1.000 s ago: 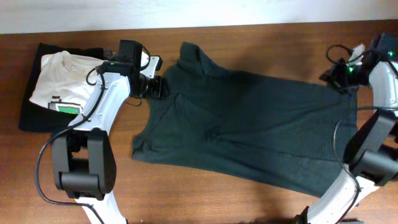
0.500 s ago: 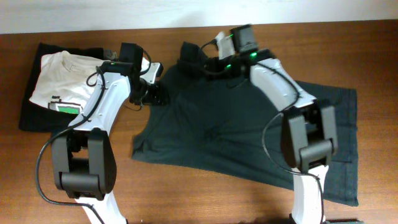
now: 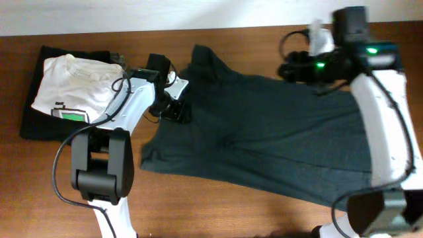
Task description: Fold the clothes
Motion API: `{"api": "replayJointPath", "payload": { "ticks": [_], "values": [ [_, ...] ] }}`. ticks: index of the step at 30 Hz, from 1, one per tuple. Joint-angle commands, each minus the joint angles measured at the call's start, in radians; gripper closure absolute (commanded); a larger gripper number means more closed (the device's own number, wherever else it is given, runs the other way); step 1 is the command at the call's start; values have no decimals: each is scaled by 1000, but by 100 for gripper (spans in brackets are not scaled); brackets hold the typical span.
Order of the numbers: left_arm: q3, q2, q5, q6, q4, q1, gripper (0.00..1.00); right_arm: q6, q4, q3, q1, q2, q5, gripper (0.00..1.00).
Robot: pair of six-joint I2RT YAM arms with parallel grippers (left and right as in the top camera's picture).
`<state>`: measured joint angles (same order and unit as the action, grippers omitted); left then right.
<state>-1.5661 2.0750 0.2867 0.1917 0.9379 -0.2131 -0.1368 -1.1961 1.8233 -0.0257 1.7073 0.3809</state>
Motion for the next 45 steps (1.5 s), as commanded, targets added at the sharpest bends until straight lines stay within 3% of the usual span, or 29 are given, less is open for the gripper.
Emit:
{"api": "replayJointPath", "payload": {
  "ticks": [1, 6, 10, 22, 25, 30, 38, 39, 40, 41, 42, 44, 45],
  "values": [
    [-4, 8, -21, 34, -6, 0, 26, -46, -53, 11, -148, -52, -27, 25],
    [-4, 10, -10, 27, -77, 0, 24, -85, -164, 5, -380, -16, -49, 23],
    [-4, 58, 55, 27, -104, -14, 22, -85, -175, -71, -480, 53, -102, 23],
    [-4, 68, 117, 27, -165, -24, 23, -90, -74, -269, -499, 85, -156, 22],
    [-4, 70, 106, 27, -241, -35, 32, -90, -71, -269, -499, 85, -156, 22],
    [-4, 122, 111, 27, -242, -40, 48, -90, -71, -269, -499, 85, -153, 22],
    [-69, 133, 111, 27, -189, -48, 89, -90, -70, -269, -499, 85, -154, 22],
    [-99, 133, 109, 27, -165, -48, 89, -89, -69, -269, -499, 85, -154, 22],
    [-119, 133, 98, 27, -154, -48, 77, -89, -68, -269, -499, 85, -154, 22],
    [-131, 133, 68, 27, -151, -48, 64, -89, -68, -269, -499, 85, -154, 22],
    [-133, 133, 25, 27, -155, -48, 43, -89, -66, -269, -499, 85, -154, 22],
    [-132, 136, 5, 27, -154, -48, 30, -89, -60, -269, -499, 85, -156, 22],
    [-132, 138, 4, 28, -156, -48, 28, -90, -56, -269, -499, 85, -157, 22]
  ]
}}
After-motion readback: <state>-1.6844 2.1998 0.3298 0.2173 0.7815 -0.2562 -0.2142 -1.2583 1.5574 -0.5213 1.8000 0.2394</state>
